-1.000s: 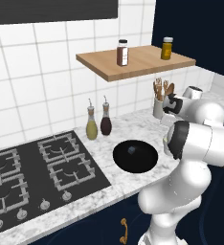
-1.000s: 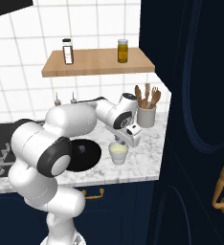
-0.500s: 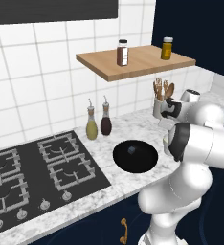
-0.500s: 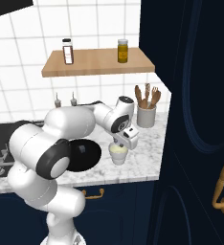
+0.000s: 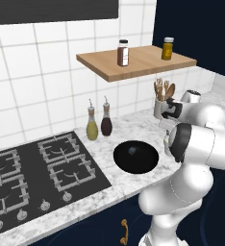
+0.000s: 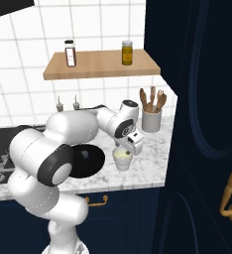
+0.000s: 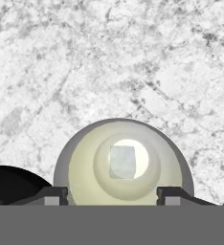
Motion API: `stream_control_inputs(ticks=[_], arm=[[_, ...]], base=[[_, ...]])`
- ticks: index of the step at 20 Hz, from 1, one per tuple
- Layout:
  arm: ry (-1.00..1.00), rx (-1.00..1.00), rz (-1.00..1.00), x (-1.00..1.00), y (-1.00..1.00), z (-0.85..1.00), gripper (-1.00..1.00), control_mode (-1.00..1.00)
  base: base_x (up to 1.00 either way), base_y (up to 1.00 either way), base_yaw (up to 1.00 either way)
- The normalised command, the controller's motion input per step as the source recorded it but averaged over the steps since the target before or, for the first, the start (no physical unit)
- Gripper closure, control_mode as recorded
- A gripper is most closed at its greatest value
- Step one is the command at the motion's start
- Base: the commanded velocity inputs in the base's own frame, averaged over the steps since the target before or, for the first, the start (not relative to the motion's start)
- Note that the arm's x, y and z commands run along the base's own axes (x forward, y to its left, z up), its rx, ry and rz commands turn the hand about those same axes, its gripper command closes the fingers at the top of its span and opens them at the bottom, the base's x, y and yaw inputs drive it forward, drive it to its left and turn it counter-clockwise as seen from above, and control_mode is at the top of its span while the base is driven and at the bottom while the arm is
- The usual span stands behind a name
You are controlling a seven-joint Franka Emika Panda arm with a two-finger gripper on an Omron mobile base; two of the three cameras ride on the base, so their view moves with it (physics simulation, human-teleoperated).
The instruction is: Grab a lemon wedge from the fridge and one ice cube from the ice bowl, and put them in the glass of lemonade.
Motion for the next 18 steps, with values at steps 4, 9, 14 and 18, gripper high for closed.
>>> stream_control_inputs(ticks=[4,9,14,18], arm=[[0.00,0.00,0.00,-0.03,0.00,0.04,-1.00,-1.00],[-0.07,0.00,0.00,-0.30,0.11,0.44,-1.00,-1.00],[-0.09,0.00,0.00,-0.16,0.10,0.15,-1.00,-1.00],[-0.04,0.00,0.00,-0.13,0.15,0.15,-1.00,-1.00]], base=[[0.00,0.00,0.00],[0.00,0.00,0.00],[0.00,0.00,0.00],[0.00,0.00,0.00]])
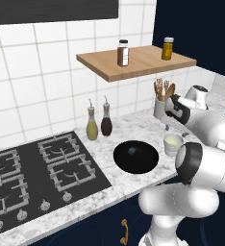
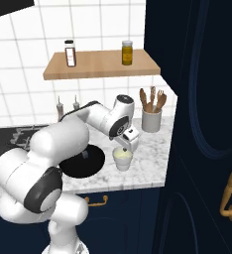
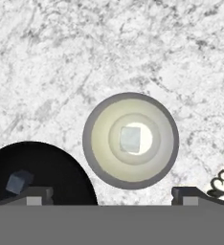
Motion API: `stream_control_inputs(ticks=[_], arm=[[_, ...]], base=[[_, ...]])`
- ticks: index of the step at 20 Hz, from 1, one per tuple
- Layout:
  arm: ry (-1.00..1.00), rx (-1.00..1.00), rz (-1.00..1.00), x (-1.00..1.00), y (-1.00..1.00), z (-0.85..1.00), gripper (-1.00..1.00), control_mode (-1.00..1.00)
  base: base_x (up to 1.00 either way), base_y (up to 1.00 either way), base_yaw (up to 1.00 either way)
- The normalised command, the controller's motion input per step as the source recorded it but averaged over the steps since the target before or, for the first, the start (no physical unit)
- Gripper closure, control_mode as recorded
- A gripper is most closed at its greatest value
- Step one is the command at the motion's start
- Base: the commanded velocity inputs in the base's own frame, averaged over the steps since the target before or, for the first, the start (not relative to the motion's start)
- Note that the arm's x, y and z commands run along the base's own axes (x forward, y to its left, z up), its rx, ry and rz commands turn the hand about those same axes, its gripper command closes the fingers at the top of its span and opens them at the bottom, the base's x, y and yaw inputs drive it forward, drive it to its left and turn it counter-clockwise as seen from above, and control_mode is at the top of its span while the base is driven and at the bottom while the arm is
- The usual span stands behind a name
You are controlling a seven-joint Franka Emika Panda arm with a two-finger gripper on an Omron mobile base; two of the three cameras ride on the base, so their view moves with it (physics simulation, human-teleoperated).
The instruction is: Grab a lemon wedge from the fridge and one ice cube from the ice bowl, and put them in the glass of lemonade.
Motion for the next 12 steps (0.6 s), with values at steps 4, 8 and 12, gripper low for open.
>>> stream_control_inputs(ticks=[4,8,12], arm=[[-0.06,0.00,0.00,-0.19,0.29,0.16,-1.00,-1.00],[-0.06,-0.01,0.07,-0.33,0.71,0.14,-1.00,-1.00],[0.17,-0.29,0.12,-0.38,1.00,0.39,-1.00,-1.00]], base=[[0.00,0.00,0.00],[0.00,0.00,0.00],[0.00,0.00,0.00]])
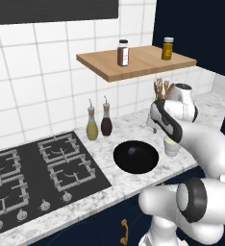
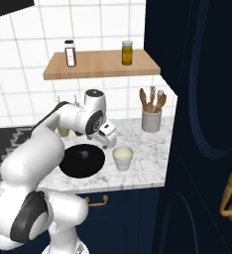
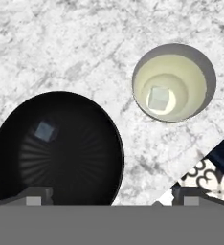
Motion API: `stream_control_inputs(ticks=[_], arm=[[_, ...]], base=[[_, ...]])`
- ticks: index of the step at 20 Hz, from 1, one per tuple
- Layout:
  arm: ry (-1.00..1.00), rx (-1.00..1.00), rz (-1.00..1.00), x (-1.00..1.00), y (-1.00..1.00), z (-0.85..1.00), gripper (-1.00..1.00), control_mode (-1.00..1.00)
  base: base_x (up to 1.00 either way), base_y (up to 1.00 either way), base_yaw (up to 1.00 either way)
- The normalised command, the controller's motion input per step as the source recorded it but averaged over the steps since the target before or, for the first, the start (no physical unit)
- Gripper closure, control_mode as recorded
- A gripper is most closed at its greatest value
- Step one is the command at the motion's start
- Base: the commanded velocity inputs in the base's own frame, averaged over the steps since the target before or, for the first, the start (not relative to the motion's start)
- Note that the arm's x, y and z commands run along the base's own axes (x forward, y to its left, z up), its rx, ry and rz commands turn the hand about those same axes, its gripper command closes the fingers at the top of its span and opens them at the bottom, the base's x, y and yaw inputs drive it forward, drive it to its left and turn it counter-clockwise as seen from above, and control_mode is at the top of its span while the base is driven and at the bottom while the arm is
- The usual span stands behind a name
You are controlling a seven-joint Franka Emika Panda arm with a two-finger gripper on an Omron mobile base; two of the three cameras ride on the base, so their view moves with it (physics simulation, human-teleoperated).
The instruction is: Grab a lemon wedge from the fridge and one ice cube from the ice bowl, and put them in the glass of lemonade.
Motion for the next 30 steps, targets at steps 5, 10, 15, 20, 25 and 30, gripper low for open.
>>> stream_control_inputs(ticks=[5,10,15,20,25,30], arm=[[0.13,-0.19,0.11,-0.69,0.54,0.27,-1.00,-1.00],[-0.07,-0.02,0.02,-0.97,0.03,0.20,-1.00,-1.00],[-0.12,0.01,0.06,-0.53,0.09,0.17,-1.00,-1.00],[0.00,0.00,0.00,0.00,0.00,0.00,-1.00,-1.00],[-0.01,0.00,0.00,-0.23,0.05,0.00,-1.00,-1.00],[-0.03,-0.02,-0.04,-0.58,0.11,0.00,-1.00,-1.00]], base=[[0.00,0.00,0.00],[0.00,0.00,0.00],[0.00,0.00,0.00],[0.00,0.00,0.00],[0.00,0.00,0.00],[0.00,0.00,0.00]])
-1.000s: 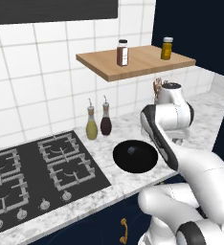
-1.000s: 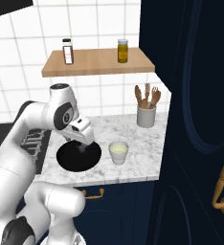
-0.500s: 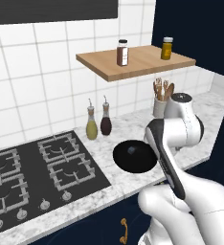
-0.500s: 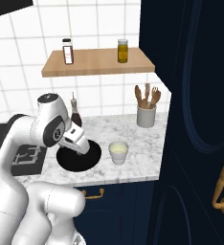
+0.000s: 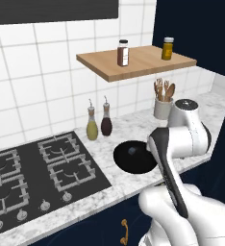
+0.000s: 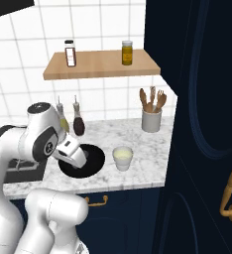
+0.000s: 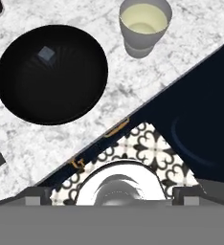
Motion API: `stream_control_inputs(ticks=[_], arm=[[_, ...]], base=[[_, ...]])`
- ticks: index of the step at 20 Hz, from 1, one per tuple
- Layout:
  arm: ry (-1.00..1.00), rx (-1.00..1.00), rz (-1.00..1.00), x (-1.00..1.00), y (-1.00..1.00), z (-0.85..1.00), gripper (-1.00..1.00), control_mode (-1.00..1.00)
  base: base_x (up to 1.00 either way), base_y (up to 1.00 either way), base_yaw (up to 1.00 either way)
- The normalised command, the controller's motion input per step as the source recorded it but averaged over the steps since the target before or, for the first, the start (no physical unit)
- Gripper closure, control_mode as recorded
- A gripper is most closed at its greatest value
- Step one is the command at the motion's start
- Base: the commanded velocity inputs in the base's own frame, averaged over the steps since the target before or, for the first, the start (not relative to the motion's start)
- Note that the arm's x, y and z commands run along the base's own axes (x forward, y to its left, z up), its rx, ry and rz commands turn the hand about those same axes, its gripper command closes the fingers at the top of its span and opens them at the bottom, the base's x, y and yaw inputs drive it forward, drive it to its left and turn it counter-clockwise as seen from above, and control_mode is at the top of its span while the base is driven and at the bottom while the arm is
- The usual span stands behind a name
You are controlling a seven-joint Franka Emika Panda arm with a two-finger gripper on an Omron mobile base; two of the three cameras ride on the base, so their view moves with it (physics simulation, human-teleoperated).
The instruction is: Grab a lemon wedge from the fridge and one ice cube from the ice bowl, and put them in the glass of lemonade.
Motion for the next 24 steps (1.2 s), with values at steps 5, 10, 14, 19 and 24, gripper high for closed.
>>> stream_control_inputs(ticks=[5,10,14,19,24], arm=[[0.00,0.00,0.00,-0.03,0.00,0.00,-1.00,1.00],[0.00,0.00,0.00,0.00,0.00,0.00,-1.00,1.00],[0.00,0.00,0.00,0.00,0.00,0.00,-1.00,1.00],[0.00,0.00,0.00,0.00,0.00,0.00,-1.00,1.00],[0.00,0.00,0.00,0.00,0.00,0.00,-1.00,1.00]], base=[[-0.10,0.00,0.00],[-0.56,0.00,-0.57],[-0.31,0.14,-0.91],[-0.24,0.17,-0.90],[-0.22,-0.16,-0.69]])
